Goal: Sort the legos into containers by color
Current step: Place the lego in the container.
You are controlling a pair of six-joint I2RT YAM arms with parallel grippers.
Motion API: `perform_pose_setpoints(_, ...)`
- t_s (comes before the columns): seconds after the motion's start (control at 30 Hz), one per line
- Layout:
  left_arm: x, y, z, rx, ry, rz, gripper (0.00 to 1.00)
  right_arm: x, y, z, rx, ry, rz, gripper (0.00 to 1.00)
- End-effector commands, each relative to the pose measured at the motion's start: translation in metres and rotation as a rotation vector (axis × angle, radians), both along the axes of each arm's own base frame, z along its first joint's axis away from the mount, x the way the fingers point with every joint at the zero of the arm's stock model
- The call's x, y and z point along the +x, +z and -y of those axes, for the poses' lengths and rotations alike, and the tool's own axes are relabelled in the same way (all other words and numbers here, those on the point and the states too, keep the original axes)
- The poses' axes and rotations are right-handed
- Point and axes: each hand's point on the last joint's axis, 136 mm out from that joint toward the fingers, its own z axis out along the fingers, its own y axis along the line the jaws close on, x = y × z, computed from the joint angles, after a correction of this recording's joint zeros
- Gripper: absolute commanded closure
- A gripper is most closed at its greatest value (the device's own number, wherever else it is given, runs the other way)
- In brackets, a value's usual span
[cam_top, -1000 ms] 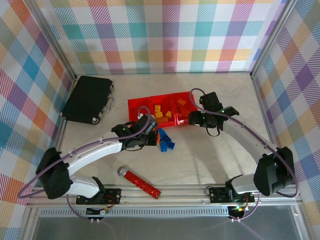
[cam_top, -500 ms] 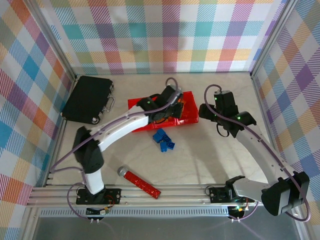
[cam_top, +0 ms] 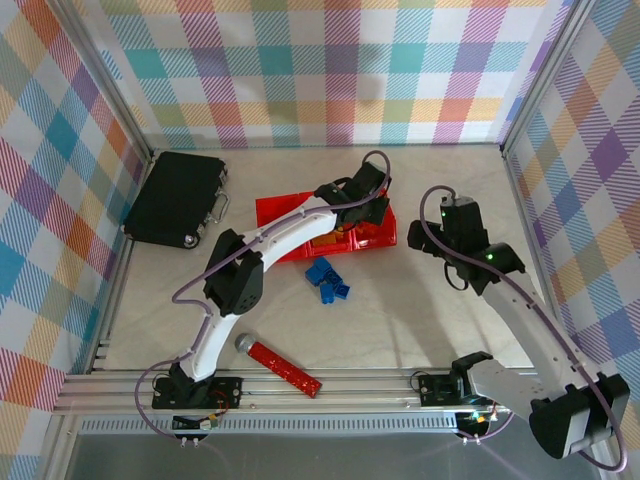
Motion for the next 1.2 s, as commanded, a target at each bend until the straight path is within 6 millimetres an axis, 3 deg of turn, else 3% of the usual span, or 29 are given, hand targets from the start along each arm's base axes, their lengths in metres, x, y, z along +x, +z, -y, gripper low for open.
perform_pose_setpoints(0.0, 0.018, 0.005, 0.009, -0.013, -0.004, 0.049, 1.00, -0.005, -0.004, 0.006, -0.028, 0.001, -0.003, 0.16)
perform_pose_setpoints(0.27, 0.032, -0.006, 0.010, 0.021, 0.018, 0.061, 1.00, -0.014, -0.014, 0.006, -0.008, 0.006, -0.023, 0.16)
perform_pose_setpoints(0.87, 0.026, -0.021, -0.005, 0.068, 0.026, 0.041, 0.99, -0.016, -0.019, 0.001, 0.024, 0.013, -0.048, 0.15)
perform_pose_setpoints(1.1, 0.025, -0.016, -0.010, 0.059, 0.035, 0.051, 0.56, -0.019, -0.019, 0.001, 0.033, 0.009, -0.056, 0.15)
perform_pose_setpoints(1.17, 0.025, -0.010, -0.011, 0.052, 0.034, 0.061, 0.32, -0.020, -0.019, 0.002, 0.034, 0.007, -0.056, 0.15)
